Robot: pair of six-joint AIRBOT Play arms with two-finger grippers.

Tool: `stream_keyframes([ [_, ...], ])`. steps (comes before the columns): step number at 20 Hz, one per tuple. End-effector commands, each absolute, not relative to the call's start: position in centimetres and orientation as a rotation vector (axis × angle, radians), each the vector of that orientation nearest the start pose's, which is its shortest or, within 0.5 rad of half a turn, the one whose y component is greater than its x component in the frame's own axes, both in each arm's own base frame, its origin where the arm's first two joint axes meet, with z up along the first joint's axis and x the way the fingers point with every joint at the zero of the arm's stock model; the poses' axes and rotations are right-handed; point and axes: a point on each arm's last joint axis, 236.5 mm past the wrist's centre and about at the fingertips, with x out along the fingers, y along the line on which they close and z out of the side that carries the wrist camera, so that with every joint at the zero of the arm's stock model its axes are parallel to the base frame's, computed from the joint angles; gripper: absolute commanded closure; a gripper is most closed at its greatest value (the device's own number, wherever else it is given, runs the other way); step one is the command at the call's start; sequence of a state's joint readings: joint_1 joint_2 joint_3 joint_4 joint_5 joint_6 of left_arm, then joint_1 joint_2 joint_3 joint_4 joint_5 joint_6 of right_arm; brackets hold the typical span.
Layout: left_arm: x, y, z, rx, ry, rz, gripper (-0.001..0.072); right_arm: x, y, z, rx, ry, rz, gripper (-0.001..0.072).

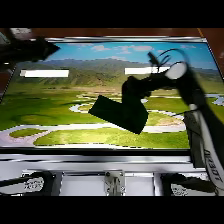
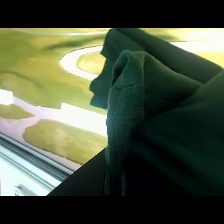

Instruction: Fold the shirts.

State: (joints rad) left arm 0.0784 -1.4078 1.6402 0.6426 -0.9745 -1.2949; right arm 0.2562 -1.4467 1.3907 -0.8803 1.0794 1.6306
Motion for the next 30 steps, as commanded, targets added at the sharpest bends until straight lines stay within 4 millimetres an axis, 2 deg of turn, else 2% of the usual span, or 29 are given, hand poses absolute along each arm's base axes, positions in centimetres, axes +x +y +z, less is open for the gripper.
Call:
stream_keyframes([
  [1,45.6,-6.2,29.4,-0.441,0.530,-0.474,0.0670,42.5,33.4,0.6,0.616,1.214,0.568,0.0648],
  [2,44.4,-6.0,30.0,-0.414,0.534,-0.472,0.0670,42.6,35.2,-1.0,0.663,1.222,0.560,0.0618],
  [3,43.3,-6.0,30.2,-0.387,0.544,-0.471,0.0670,43.0,36.5,-2.2,0.725,1.222,0.545,0.0443],
  [4,42.4,-6.3,30.2,-0.364,0.561,-0.477,0.0670,43.4,37.4,-2.8,0.795,1.218,0.530,0.0132],
  [5,41.8,-6.5,30.0,-0.348,0.579,-0.484,0.0670,43.5,38.2,-2.7,0.841,1.216,0.547,0.0042],
  [7,41.2,-6.7,29.3,-0.322,0.614,-0.491,0.0670,43.0,37.6,-2.0,0.811,1.234,0.606,0.0043],
  [9,41.3,-6.6,28.4,-0.325,0.633,-0.482,0.0670,41.2,34.4,-1.9,0.683,1.326,0.653,0.0043],
  [11,41.5,-6.5,27.2,-0.342,0.656,-0.476,0.0670,38.8,28.5,-2.5,0.492,1.459,0.625,0.0043],
  [14,41.5,-6.5,25.1,-0.366,0.700,-0.473,0.0670,36.2,16.3,-3.5,0.237,1.641,0.381,0.0043],
  [15,41.5,-6.5,24.6,-0.372,0.712,-0.472,0.0669,35.7,13.1,-3.7,0.206,1.677,0.292,0.0042],
  [16,41.5,-6.5,24.2,-0.376,0.720,-0.471,0.0670,35.0,11.2,-4.1,0.223,1.708,0.241,0.0042],
  [18,41.4,-6.6,23.9,-0.380,0.730,-0.473,0.0670,33.2,11.0,-6.0,0.319,1.766,0.237,0.0042],
  [20,41.2,-6.6,24.0,-0.378,0.730,-0.474,0.0670,32.1,12.7,-8.4,0.443,1.765,0.258,0.0041],
  [22,41.2,-6.6,24.0,-0.378,0.729,-0.475,0.0670,32.8,14.8,-9.7,0.571,1.692,0.290,0.0041],
  [24,41.2,-6.6,24.0,-0.379,0.730,-0.474,0.0670,33.9,15.9,-10.3,0.655,1.621,0.288,0.0041],
  [27,41.2,-6.8,24.0,-0.380,0.730,-0.478,0.0669,35.5,15.5,-11.1,0.682,1.551,0.242,0.0041],
  [29,41.2,-7.1,24.1,-0.377,0.731,-0.487,0.0670,35.8,15.8,-11.5,0.716,1.553,0.233,0.0042],
  [30,41.1,-7.2,24.1,-0.377,0.732,-0.489,0.0669,35.8,16.3,-11.7,0.747,1.559,0.236,0.0099],
])
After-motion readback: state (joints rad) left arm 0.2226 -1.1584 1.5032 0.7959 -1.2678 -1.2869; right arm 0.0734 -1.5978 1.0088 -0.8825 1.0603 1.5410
